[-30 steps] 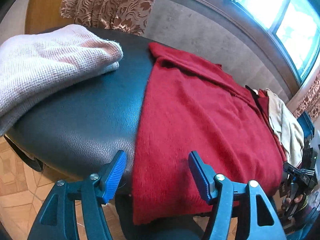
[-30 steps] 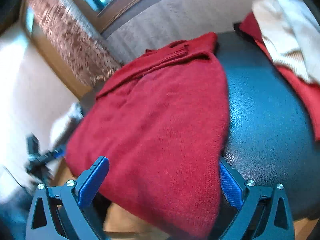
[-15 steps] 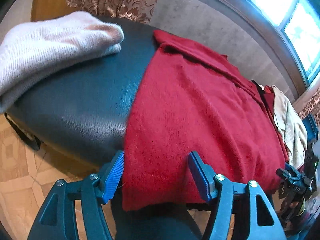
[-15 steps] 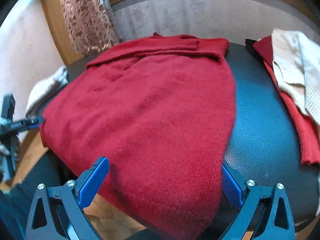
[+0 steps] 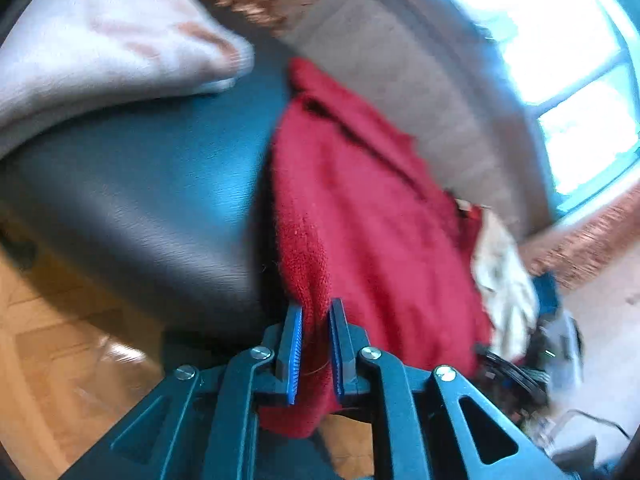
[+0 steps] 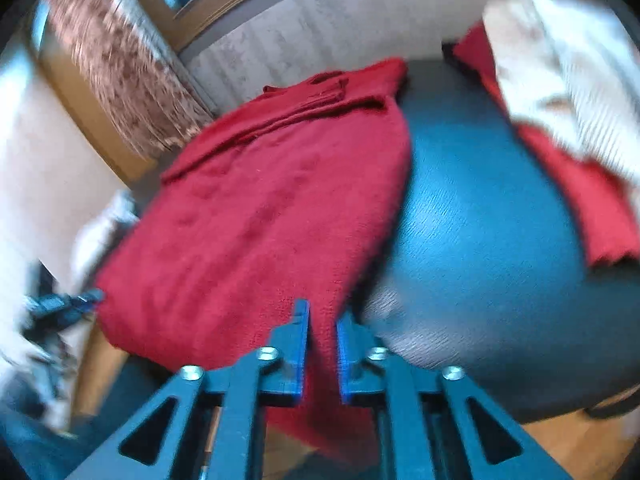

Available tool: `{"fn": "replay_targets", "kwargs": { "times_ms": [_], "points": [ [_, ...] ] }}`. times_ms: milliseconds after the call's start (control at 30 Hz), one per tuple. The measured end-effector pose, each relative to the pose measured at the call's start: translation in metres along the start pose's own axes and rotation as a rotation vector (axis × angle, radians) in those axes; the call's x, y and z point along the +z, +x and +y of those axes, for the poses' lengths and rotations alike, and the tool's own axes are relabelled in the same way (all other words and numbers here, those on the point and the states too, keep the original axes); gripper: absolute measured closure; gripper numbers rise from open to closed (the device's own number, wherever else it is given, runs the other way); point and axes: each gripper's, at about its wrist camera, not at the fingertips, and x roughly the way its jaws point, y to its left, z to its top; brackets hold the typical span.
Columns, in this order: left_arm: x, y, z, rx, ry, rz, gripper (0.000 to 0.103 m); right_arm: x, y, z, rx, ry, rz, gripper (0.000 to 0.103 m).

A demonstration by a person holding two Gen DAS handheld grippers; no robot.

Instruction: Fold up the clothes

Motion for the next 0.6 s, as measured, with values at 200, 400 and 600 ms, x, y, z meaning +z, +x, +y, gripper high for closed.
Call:
{"fn": "replay_targets", "kwargs": {
  "times_ms": [200, 400, 600],
  "points": [
    [0.017, -0.005, -0.025, -0.156, 0.041, -0.004, 0.093, 0.002, -0.009, -0.013, 0.199, 0.187, -0.028, 0.091],
    [0.072, -0.011, -0.054, -0.322, 0.06, -0.114, 0.093, 0.047, -0.013, -0.001, 0.33, 0.236, -0.093, 0.092],
    [0.158, 0.022, -0.065, -0.322, 0.05, -0.221, 0.093, 0.14, -0.004, 0.0, 0.37, 0.229, -0.205, 0.092]
  ]
}}
